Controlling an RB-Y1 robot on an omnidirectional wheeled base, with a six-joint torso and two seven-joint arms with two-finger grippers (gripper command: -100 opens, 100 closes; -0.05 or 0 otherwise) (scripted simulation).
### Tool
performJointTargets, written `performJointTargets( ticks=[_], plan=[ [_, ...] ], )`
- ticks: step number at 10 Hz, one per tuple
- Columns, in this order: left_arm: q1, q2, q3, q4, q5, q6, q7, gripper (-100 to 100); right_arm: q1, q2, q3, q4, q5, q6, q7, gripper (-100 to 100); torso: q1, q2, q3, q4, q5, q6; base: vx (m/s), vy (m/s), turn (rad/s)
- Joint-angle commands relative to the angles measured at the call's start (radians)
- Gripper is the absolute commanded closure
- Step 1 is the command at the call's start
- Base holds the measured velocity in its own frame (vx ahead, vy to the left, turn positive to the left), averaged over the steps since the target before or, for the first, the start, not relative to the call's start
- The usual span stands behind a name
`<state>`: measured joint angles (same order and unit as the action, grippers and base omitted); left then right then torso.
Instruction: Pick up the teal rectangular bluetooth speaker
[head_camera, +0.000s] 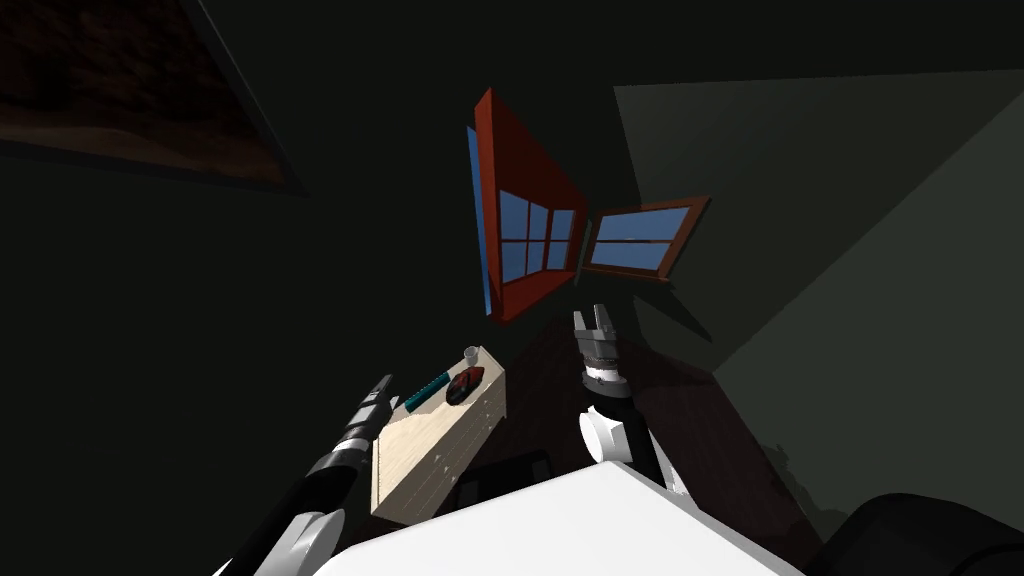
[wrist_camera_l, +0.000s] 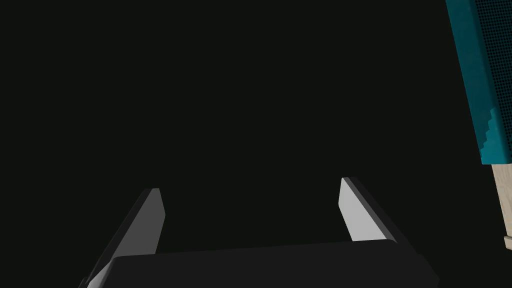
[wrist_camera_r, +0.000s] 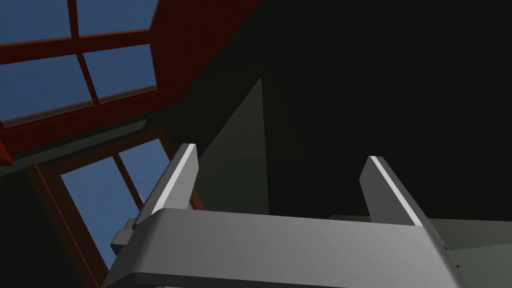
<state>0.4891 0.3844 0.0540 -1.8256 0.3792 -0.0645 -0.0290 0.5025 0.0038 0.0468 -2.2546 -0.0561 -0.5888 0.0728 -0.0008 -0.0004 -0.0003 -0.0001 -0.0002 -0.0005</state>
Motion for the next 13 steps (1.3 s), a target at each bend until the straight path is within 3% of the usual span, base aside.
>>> performJointTargets(
  ticks=[1,2,5,6,7,8,9,10,11,12,13],
  plan=[
    [-0.009,0.024,0.01,0.05,0.032,0.043,0.009,-100,0.0,0.0,0.0,0.0,0.0,0.0,0.0,0,0.0,0.0,0.0,0.0,0.0,0.0,0.026,-0.026,-0.207],
    [-0.009,0.024,0.01,0.062,0.032,0.043,0.009,-100,0.0,0.0,0.0,0.0,0.0,0.0,0.0,0,0.0,-0.001,0.0,0.0,0.0,0.001,0.027,-0.017,-0.131],
    [-0.008,0.072,0.035,0.153,0.098,0.116,0.034,-100,0.0,0.0,0.0,0.0,0.0,0.0,0.0,0,0.0,-0.001,-0.001,0.0,0.0,0.0,0.029,-0.023,-0.178],
    [-0.008,0.072,0.035,0.153,0.098,0.141,0.034,-100,0.0,0.0,0.0,0.0,0.0,0.0,0.0,0,-0.001,-0.001,-0.001,0.0,0.0,0.001,0.02,-0.017,-0.105],
    [-0.007,0.094,0.048,0.194,0.133,0.178,0.048,-100,0.0,0.0,0.0,0.0,0.0,0.0,0.0,0,-0.001,-0.001,0.0,0.0,0.0,0.0,0.031,-0.027,-0.187],
    [-0.007,0.094,0.048,0.199,0.133,0.191,0.048,-100,0.0,0.0,0.0,0.0,0.0,0.0,0.0,0,-0.001,-0.001,-0.001,0.0,0.0,0.0,0.026,-0.018,-0.124],
    [-0.006,0.114,0.06,0.245,0.167,0.234,0.063,-100,0.0,0.0,0.0,0.0,0.0,0.0,0.0,0,0.0,-0.001,0.0,0.0,0.0,0.0,0.025,-0.014,-0.203],
    [-0.006,0.114,0.06,0.246,0.167,0.242,0.063,-100,0.0,0.0,0.0,0.0,0.0,0.0,0.0,0,0.0,-0.001,0.0,0.0,0.0,0.0,0.016,-0.01,-0.084],
    [-0.004,0.134,0.073,0.288,0.202,0.275,0.078,-100,0.0,0.0,0.0,0.0,0.0,0.0,0.0,0,0.0,0.0,0.0,0.0,0.0,0.0,0.056,-0.034,-0.267],
    [-0.004,0.134,0.073,0.292,0.202,0.291,0.078,-100,0.0,0.0,0.0,0.0,0.0,0.0,0.0,0,-0.001,-0.002,-0.001,0.0,0.0,0.001,0.038,-0.022,-0.141],
    [-0.002,0.152,0.085,0.338,0.237,0.326,0.094,-100,0.0,0.0,0.0,0.0,0.0,0.0,0.0,0,-0.001,-0.002,-0.001,0.0,0.0,0.0,0.058,-0.035,-0.336]
  ],
)
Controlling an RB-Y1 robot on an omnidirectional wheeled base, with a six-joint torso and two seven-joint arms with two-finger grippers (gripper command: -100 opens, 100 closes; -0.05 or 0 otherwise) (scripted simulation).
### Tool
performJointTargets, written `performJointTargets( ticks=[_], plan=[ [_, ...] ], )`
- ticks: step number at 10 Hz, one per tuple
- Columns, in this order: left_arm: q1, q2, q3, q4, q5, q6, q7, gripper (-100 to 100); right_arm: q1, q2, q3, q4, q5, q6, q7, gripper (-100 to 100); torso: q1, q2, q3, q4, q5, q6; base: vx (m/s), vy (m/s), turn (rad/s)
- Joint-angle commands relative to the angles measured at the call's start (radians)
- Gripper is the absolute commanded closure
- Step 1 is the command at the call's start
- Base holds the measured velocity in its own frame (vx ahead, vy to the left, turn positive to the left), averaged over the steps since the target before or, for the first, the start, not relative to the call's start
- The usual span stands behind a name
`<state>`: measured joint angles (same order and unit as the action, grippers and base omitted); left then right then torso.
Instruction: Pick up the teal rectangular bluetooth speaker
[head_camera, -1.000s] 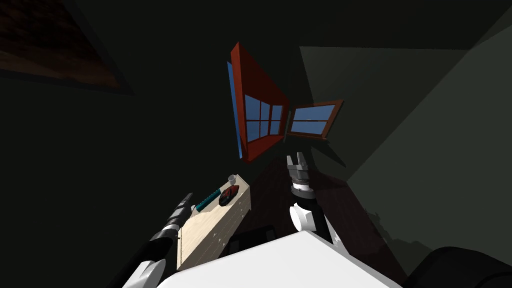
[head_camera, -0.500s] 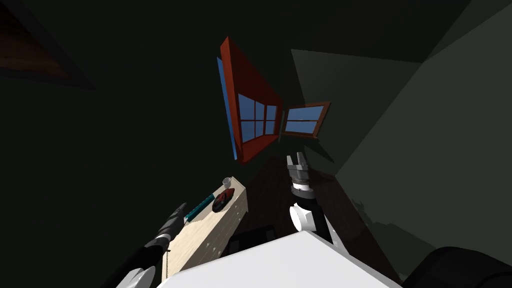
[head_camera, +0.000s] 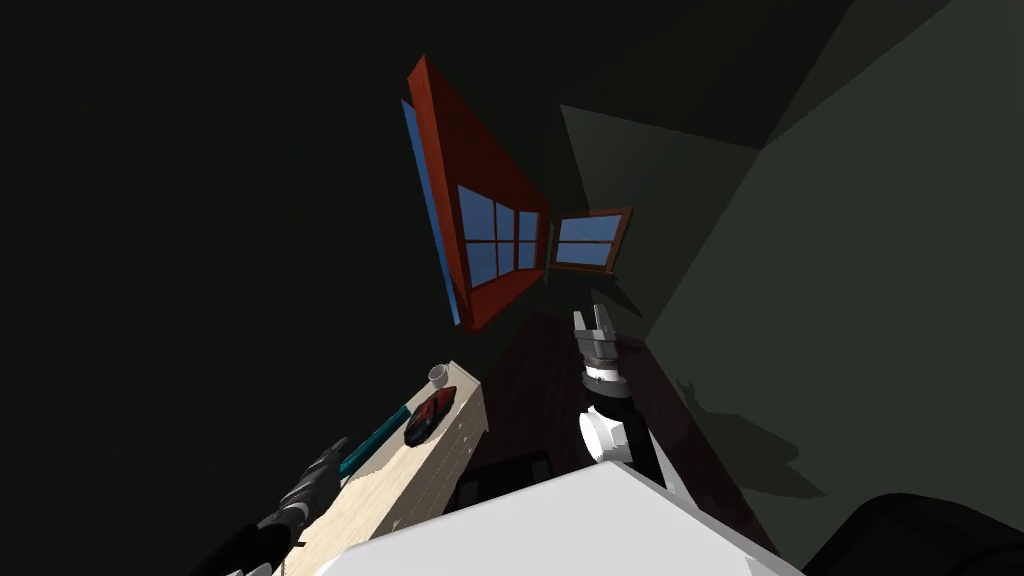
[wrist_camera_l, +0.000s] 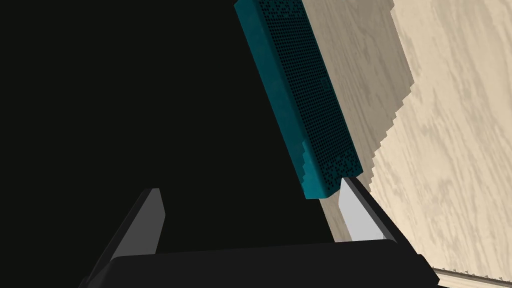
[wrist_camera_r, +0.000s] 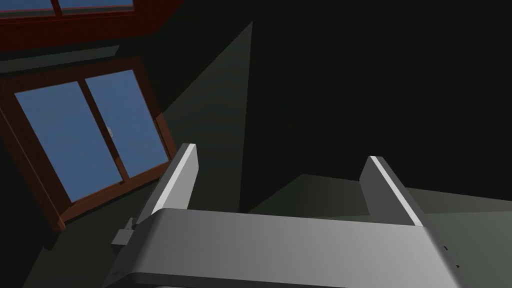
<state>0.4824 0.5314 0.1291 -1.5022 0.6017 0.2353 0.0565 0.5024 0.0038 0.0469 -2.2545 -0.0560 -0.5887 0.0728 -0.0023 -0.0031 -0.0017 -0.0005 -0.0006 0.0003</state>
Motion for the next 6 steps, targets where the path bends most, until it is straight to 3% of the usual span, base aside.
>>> performJointTargets(
  ticks=[1,2,3,6],
  plan=[
    [0.005,0.005,0.01,0.015,0.014,0.041,0.008,-100,0.0,0.0,0.0,0.0,0.0,0.0,0.0,0,0.0,0.0,0.0,0.0,0.0,0.0,0.058,-0.016,-0.111],
    [0.007,0.022,0.021,0.056,0.049,0.077,0.024,-100,0.0,0.0,0.0,0.0,0.0,0.0,0.0,0,0.001,0.0,0.0,0.0,0.0,-0.001,0.033,-0.03,-0.184],
    [0.007,0.022,0.021,0.06,0.049,0.09,0.024,-100,0.0,0.0,0.0,0.0,0.0,0.0,0.0,0,0.0,0.001,0.0,0.0,0.0,0.0,0.054,-0.008,-0.133],
    [0.012,0.054,0.045,0.14,0.117,0.183,0.058,-100,0.0,0.0,0.0,0.0,0.0,0.0,0.0,0,0.002,0.001,0.0,0.0,0.0,-0.001,0.037,-0.012,-0.19]
  ],
)
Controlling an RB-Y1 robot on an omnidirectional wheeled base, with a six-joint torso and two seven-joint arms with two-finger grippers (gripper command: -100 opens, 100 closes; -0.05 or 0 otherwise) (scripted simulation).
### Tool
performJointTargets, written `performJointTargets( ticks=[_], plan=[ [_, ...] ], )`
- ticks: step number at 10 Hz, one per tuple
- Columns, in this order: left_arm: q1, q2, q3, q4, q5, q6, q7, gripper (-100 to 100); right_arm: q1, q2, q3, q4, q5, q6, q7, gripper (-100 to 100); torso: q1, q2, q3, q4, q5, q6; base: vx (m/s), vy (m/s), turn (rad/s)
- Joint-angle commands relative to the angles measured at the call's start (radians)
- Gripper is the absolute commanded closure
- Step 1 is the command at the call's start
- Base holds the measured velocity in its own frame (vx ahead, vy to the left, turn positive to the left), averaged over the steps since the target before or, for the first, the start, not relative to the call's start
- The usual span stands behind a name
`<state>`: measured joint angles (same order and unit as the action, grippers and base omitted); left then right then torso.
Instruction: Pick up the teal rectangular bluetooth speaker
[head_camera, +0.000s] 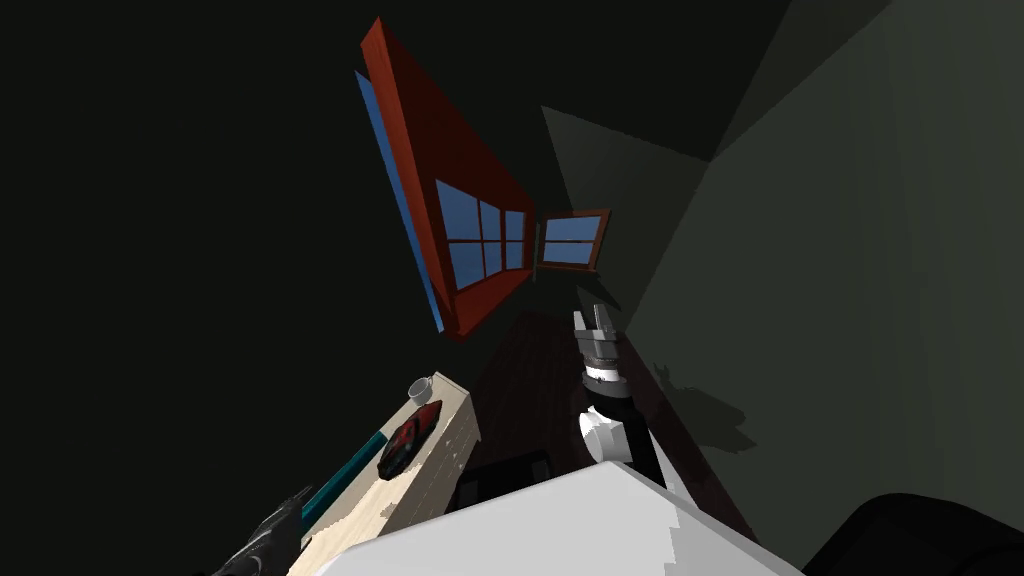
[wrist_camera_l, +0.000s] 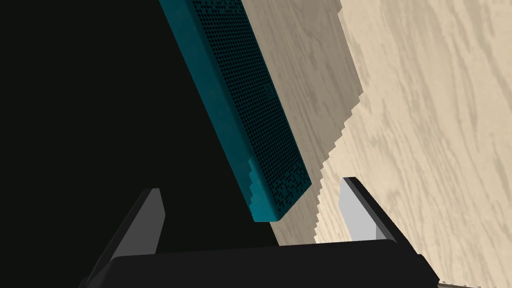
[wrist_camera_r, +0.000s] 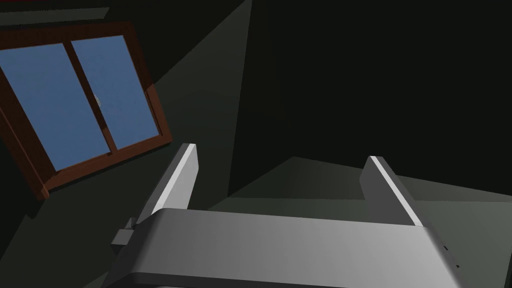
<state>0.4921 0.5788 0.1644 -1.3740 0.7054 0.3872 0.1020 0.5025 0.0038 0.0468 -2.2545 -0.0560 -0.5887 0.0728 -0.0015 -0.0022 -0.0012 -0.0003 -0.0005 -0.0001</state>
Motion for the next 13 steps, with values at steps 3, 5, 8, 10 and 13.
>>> performJointTargets(
  ticks=[3,5,8,10,13],
  plan=[
    [0.006,0.022,0.021,0.064,0.047,0.079,0.029,-100,0.0,0.0,0.0,0.0,0.0,0.0,0.0,0,0.0,-0.001,-0.001,0.0,0.0,0.0,0.046,-0.007,-0.169],
    [0.009,0.036,0.033,0.106,0.079,0.123,0.047,-100,0.0,0.0,0.0,0.0,0.0,0.0,0.0,0,0.0,0.0,0.0,0.0,0.0,0.0,0.045,-0.004,-0.169],
    [0.015,0.063,0.056,0.186,0.141,0.199,0.082,-100,0.0,0.0,0.0,0.0,0.0,0.0,0.0,0,0.001,-0.001,-0.001,0.0,0.0,-0.001,0.054,0.007,-0.189],
    [0.018,0.076,0.067,0.224,0.171,0.242,0.1,-100,0.0,0.0,0.0,0.0,0.0,0.0,0.0,0,0.001,0.0,0.0,0.0,0.0,-0.001,0.035,0.003,-0.177],
    [0.021,0.087,0.078,0.26,0.198,0.277,0.119,-100,0.0,0.0,0.0,0.0,0.0,0.0,0.0,0,0.001,-0.001,-0.001,0.0,0.0,-0.001,0.05,0.014,-0.137]
  ],
)
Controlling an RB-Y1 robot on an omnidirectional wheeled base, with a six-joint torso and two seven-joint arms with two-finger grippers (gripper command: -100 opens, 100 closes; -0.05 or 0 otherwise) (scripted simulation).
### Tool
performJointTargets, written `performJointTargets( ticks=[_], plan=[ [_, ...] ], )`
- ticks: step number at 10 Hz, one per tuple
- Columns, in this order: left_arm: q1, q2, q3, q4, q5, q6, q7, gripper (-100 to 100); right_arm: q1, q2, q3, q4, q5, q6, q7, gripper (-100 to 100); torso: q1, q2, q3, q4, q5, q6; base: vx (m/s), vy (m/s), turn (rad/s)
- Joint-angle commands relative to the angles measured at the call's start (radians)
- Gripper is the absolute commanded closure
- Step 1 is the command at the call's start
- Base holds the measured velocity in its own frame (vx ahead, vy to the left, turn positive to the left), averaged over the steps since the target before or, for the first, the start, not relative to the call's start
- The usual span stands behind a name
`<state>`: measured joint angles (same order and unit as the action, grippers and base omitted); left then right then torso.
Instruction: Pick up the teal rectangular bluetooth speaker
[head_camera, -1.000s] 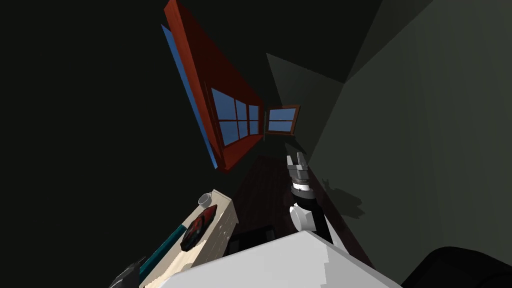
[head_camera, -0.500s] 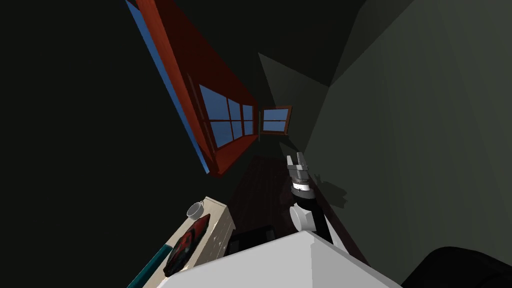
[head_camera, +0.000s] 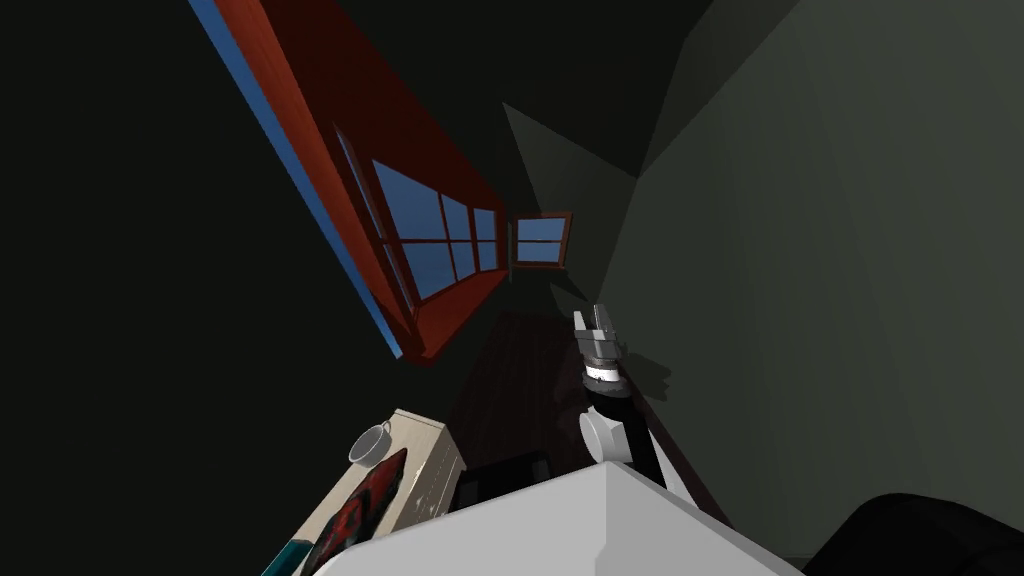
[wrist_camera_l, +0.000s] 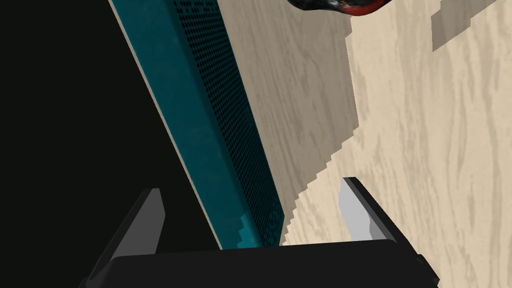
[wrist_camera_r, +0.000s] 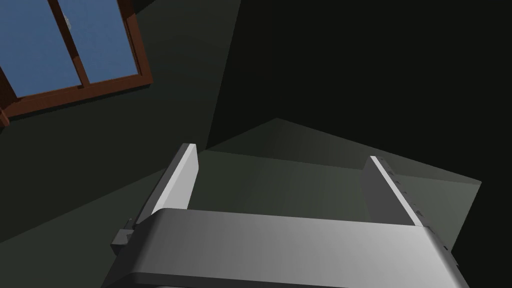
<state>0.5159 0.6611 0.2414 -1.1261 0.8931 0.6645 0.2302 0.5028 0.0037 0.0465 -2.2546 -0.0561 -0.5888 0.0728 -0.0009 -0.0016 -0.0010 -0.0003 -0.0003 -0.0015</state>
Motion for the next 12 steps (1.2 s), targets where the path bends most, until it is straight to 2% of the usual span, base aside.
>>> performJointTargets(
  ticks=[1,3,4,6,7,11,12],
  plan=[
    [0.001,0.014,0.011,0.046,0.037,0.032,0.009,-100,0.0,0.0,0.0,0.0,0.0,0.0,0.0,0,0.0,0.0,0.0,0.0,0.0,0.0,0.025,-0.003,-0.209],
    [0.007,0.029,0.029,0.102,0.085,0.089,0.045,-100,0.0,0.0,0.0,0.0,0.0,0.0,0.0,0,0.0,-0.001,0.0,0.0,0.0,0.001,0.054,0.019,-0.31],
    [0.007,0.029,0.029,0.11,0.085,0.089,0.045,-100,0.0,0.0,0.0,0.0,0.0,0.0,0.0,0,0.001,-0.002,-0.001,0.0,0.0,0.001,0.046,0.034,-0.083],
    [0.013,0.037,0.044,0.165,0.126,0.134,0.079,-100,0.0,0.0,0.0,0.0,0.0,0.0,0.0,0,0.0,-0.001,-0.001,0.0,0.0,0.001,0.047,0.012,-0.22],
    [0.013,0.037,0.044,0.165,0.126,0.134,0.079,-100,0.0,0.0,0.0,0.0,0.0,0.0,0.0,0,0.0,-0.001,-0.001,0.0,0.0,0.001,0.033,0.017,-0.067],
    [0.024,0.036,0.067,0.257,0.186,0.196,0.141,-100,0.0,0.0,0.0,0.0,0.0,0.0,0.0,0,0.001,0.0,0.0,0.0,0.0,0.0,0.032,0.028,-0.19],
    [0.025,0.034,0.069,0.265,0.191,0.201,0.147,-100,0.0,0.0,0.0,0.0,0.0,0.0,0.0,0,0.002,-0.001,0.0,0.0,0.0,0.0,0.036,0.042,-0.111]
  ],
)
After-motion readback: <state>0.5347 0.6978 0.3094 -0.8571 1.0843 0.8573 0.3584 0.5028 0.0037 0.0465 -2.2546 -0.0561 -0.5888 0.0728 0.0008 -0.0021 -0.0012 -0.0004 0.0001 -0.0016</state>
